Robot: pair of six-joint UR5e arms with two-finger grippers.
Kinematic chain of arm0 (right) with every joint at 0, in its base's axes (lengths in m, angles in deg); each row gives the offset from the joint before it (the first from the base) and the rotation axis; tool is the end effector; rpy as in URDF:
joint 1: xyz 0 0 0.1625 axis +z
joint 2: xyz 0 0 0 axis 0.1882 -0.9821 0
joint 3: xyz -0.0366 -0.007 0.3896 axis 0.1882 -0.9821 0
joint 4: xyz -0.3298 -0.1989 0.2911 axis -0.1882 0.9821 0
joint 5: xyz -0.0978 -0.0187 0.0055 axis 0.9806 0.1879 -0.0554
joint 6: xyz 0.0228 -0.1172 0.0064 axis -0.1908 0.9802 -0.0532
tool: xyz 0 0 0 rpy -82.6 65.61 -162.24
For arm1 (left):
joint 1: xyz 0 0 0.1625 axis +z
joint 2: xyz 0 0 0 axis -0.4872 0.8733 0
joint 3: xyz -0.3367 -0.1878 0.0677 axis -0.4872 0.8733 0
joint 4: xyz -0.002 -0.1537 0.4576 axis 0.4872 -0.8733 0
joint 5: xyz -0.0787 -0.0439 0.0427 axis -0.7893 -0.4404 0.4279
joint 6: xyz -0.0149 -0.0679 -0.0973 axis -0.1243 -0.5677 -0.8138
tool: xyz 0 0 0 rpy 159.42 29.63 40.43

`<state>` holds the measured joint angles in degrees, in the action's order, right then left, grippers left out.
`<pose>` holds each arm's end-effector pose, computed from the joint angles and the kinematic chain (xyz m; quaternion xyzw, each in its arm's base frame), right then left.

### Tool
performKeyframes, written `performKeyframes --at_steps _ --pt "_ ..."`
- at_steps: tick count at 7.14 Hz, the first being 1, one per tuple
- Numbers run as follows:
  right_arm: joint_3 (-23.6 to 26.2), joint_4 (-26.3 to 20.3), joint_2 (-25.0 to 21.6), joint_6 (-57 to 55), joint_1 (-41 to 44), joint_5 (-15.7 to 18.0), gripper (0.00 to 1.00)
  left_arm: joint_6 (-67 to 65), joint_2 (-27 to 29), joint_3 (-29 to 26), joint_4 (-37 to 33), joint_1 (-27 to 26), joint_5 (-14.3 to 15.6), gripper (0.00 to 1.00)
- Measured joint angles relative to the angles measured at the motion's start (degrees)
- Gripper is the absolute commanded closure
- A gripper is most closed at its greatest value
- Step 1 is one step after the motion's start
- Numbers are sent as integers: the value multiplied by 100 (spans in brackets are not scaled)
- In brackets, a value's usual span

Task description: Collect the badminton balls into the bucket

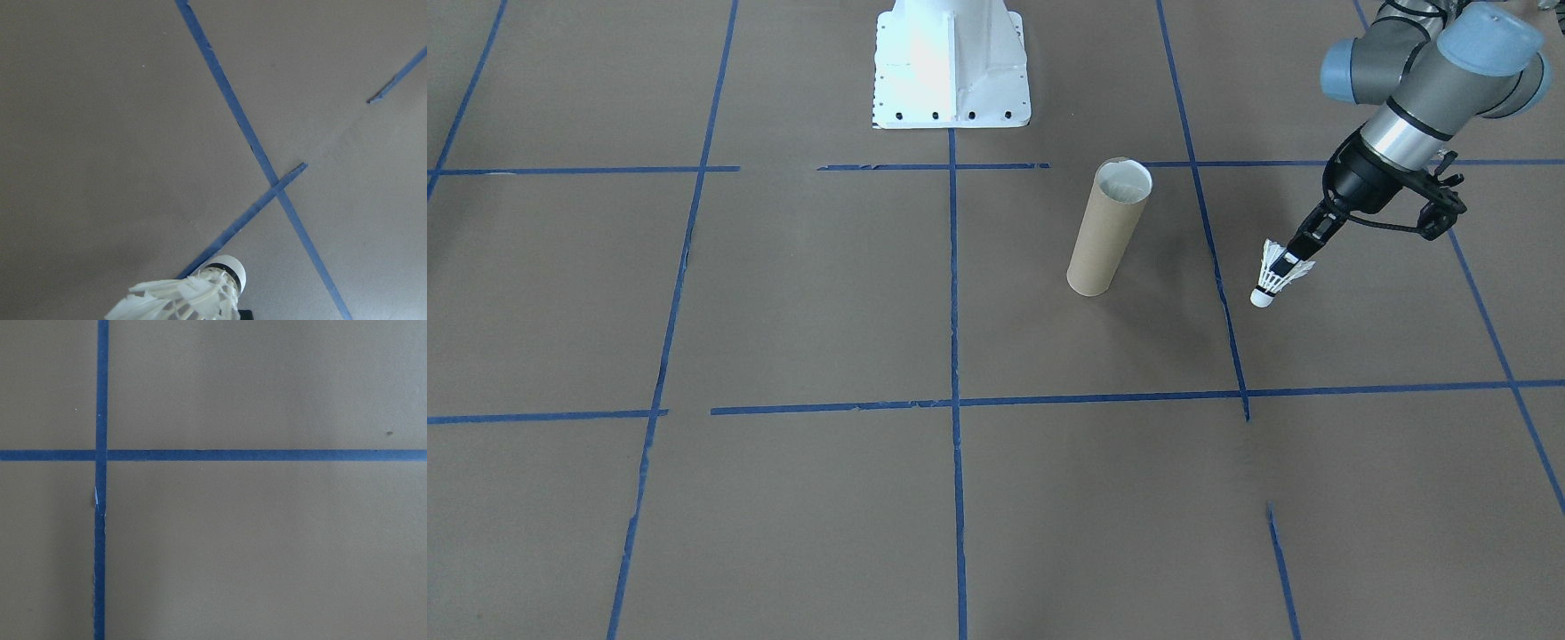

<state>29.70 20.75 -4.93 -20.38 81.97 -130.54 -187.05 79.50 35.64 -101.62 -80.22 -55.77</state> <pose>0.0780 -0.5515 0.7519 0.0181 -0.3709 0.0148 0.9284 0.3082 -0.4983 0.3892 -0.0703 0.5406 -0.3588 0.7577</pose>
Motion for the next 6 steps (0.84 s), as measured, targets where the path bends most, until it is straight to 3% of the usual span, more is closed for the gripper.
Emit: performKeyframes --at_steps 2,4,6 --pt "2 0 0 -3 0 0 0 1138 441 502 1581 -307 -377 100" --pt "2 0 0 -3 0 0 0 2219 1500 855 3789 -703 -461 100" --pt "3 0 0 -4 0 0 0 2829 2654 1097 5915 -768 -466 100"
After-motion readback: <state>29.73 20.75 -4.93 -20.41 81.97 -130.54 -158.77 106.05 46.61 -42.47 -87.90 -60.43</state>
